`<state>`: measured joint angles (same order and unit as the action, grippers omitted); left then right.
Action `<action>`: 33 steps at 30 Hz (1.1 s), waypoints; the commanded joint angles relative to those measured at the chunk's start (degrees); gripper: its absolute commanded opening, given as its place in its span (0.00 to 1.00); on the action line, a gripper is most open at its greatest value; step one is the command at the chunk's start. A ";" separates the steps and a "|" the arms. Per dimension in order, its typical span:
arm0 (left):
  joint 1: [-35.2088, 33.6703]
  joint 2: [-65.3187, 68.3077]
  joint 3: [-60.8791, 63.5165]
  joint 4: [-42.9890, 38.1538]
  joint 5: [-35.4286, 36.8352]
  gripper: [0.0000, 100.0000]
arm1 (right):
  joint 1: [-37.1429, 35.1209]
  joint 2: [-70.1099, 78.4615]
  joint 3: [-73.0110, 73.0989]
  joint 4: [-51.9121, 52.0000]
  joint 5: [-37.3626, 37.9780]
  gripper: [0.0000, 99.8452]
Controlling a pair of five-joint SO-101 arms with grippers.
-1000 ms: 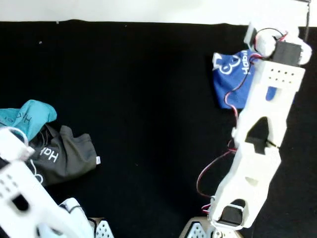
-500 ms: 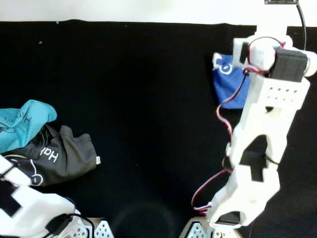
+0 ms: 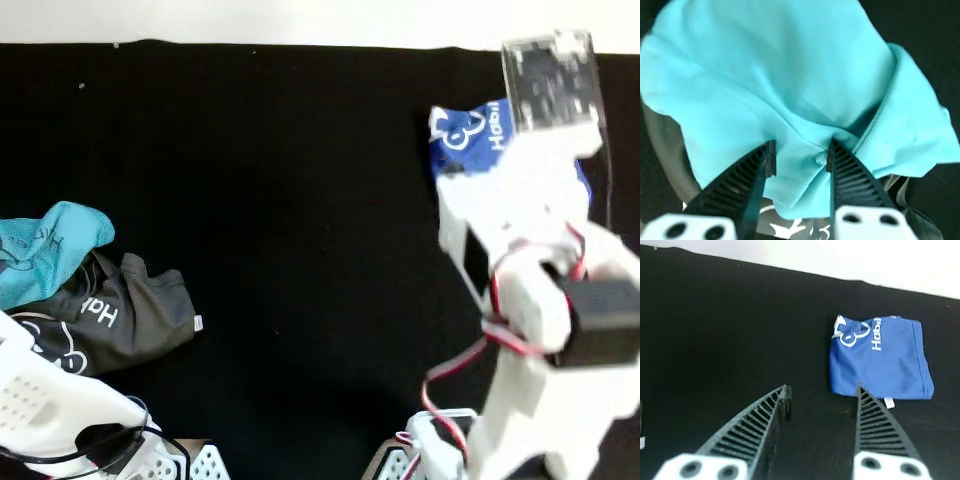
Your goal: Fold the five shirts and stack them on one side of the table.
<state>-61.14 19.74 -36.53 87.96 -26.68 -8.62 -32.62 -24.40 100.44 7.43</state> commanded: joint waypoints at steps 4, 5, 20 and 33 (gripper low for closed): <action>2.51 -5.05 -2.07 6.15 -0.44 0.18 | -0.66 -11.56 13.67 0.40 0.35 0.20; 2.95 -5.93 -1.80 6.42 -0.44 0.18 | -0.75 -12.09 14.99 0.31 0.35 0.20; 2.77 7.34 -2.07 3.25 -0.62 0.18 | -0.75 -12.70 18.33 0.31 0.35 0.20; 10.51 3.30 -16.13 13.36 1.49 0.01 | -0.66 -12.35 18.51 0.31 0.53 0.20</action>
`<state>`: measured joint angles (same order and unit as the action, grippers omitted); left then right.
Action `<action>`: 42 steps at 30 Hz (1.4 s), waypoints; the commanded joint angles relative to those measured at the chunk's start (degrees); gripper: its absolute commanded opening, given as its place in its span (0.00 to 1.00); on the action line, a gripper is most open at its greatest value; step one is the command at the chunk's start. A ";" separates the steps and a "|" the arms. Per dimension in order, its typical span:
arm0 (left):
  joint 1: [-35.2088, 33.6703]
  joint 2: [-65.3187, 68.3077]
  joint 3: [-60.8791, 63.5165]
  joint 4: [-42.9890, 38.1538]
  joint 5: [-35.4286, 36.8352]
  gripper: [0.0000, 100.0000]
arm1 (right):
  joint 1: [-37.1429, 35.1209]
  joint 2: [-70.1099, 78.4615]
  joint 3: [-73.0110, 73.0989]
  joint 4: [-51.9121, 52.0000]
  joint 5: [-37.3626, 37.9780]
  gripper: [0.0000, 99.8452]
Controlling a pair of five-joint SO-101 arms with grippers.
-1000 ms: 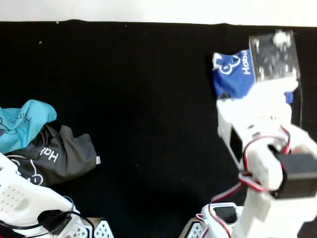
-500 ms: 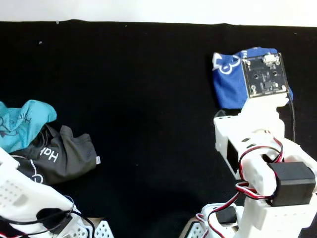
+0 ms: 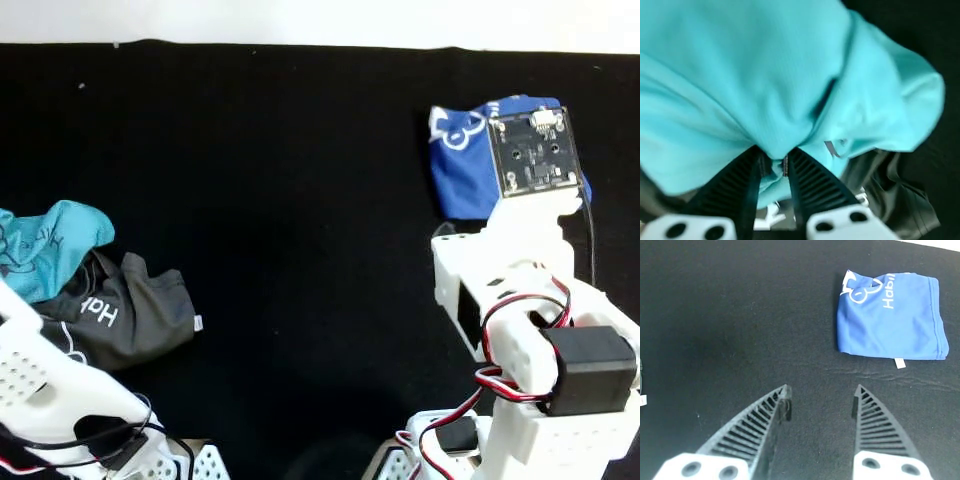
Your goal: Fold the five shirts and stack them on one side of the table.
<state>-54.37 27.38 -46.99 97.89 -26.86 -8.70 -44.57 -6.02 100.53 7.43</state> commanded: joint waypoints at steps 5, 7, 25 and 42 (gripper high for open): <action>11.82 -17.45 -9.54 3.43 8.44 0.01 | 1.19 -0.31 1.54 0.04 0.53 0.20; 17.10 -24.04 -9.36 3.43 10.37 0.01 | 4.44 -0.40 4.62 -1.89 0.35 0.20; 74.07 -40.04 -1.80 3.34 13.45 0.01 | 29.85 -0.84 25.10 -15.52 0.70 0.20; 71.34 -39.96 8.04 3.34 13.36 0.01 | 29.32 -0.84 25.19 -15.96 0.70 0.20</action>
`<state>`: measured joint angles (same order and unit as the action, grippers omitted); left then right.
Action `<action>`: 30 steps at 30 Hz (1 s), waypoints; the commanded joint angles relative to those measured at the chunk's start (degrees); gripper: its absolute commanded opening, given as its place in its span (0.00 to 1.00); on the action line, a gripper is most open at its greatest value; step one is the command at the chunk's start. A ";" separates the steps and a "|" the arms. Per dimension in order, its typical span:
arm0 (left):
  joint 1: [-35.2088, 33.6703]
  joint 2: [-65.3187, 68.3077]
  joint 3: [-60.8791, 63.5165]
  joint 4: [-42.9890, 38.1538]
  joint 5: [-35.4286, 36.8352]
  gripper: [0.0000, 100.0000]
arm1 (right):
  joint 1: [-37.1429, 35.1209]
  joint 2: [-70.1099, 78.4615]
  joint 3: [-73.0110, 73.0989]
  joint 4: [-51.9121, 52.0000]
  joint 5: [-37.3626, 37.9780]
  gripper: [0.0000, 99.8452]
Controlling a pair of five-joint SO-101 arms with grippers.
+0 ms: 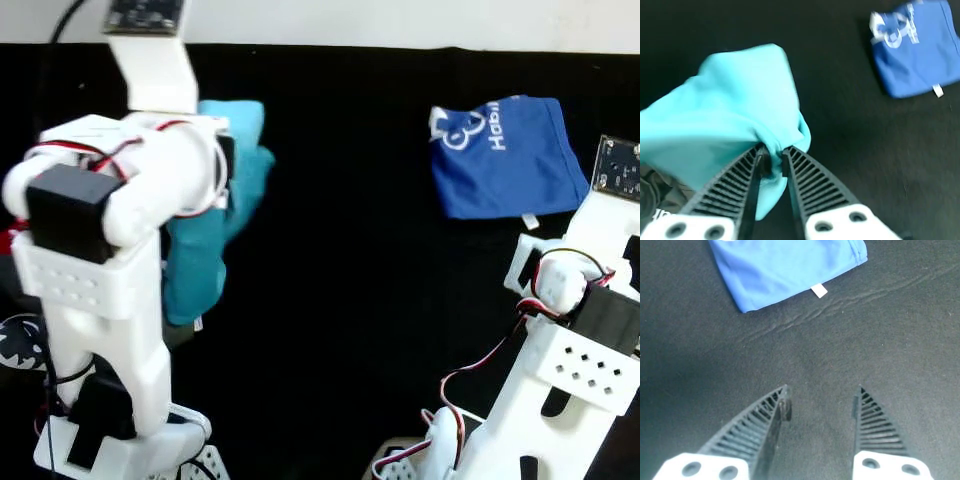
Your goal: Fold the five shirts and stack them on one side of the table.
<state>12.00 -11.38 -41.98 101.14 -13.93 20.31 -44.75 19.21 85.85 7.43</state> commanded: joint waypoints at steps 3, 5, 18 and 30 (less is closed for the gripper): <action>10.42 -1.27 12.44 -3.69 0.44 0.01 | 0.31 -0.66 -0.22 -1.27 0.70 0.20; 13.14 -1.27 18.24 -7.82 0.44 0.02 | -0.84 -0.66 -0.13 -1.27 0.70 0.20; -1.89 -1.54 16.31 -3.34 0.09 0.20 | -12.97 0.04 0.40 -1.01 0.44 0.20; -28.44 -1.89 42.33 -4.66 -7.56 0.20 | -47.60 22.64 -0.40 2.86 0.70 0.26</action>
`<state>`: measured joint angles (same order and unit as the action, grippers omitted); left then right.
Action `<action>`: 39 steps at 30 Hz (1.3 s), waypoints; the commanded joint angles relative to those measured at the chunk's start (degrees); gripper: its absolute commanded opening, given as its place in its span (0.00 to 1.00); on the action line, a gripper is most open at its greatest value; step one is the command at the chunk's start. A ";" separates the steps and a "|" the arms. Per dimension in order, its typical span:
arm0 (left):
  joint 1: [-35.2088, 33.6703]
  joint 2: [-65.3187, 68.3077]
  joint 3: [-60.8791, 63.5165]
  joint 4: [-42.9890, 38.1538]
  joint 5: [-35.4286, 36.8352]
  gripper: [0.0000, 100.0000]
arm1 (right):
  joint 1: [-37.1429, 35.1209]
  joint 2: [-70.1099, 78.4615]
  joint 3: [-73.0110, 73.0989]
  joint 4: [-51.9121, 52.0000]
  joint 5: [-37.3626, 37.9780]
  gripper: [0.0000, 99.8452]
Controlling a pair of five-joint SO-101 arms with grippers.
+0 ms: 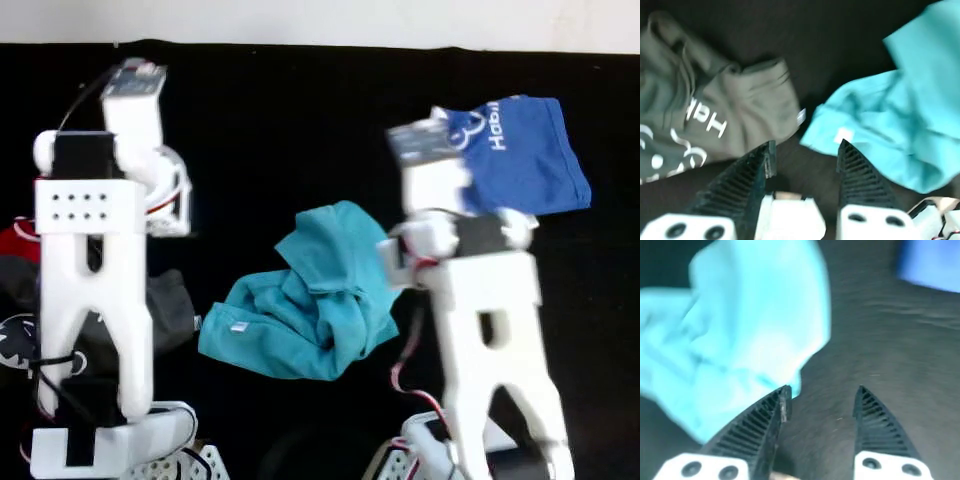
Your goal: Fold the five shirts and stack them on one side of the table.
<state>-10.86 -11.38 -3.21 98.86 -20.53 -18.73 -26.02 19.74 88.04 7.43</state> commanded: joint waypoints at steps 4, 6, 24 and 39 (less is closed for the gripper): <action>-12.00 -1.89 7.25 -4.75 -0.97 0.20 | -19.12 7.69 -0.84 0.31 0.70 0.35; -13.49 -1.89 8.66 -5.45 -0.97 0.20 | -22.11 9.80 -0.31 -2.24 0.70 0.35; 0.57 -1.45 25.45 -11.52 -0.79 0.20 | 15.25 21.67 -8.75 -8.57 8.70 0.01; 26.51 -1.27 42.51 -35.69 2.64 0.21 | 16.57 9.45 -9.10 1.89 10.29 0.22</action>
<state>12.18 -11.38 38.29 66.95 -18.51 -2.99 -14.15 13.14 88.31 17.10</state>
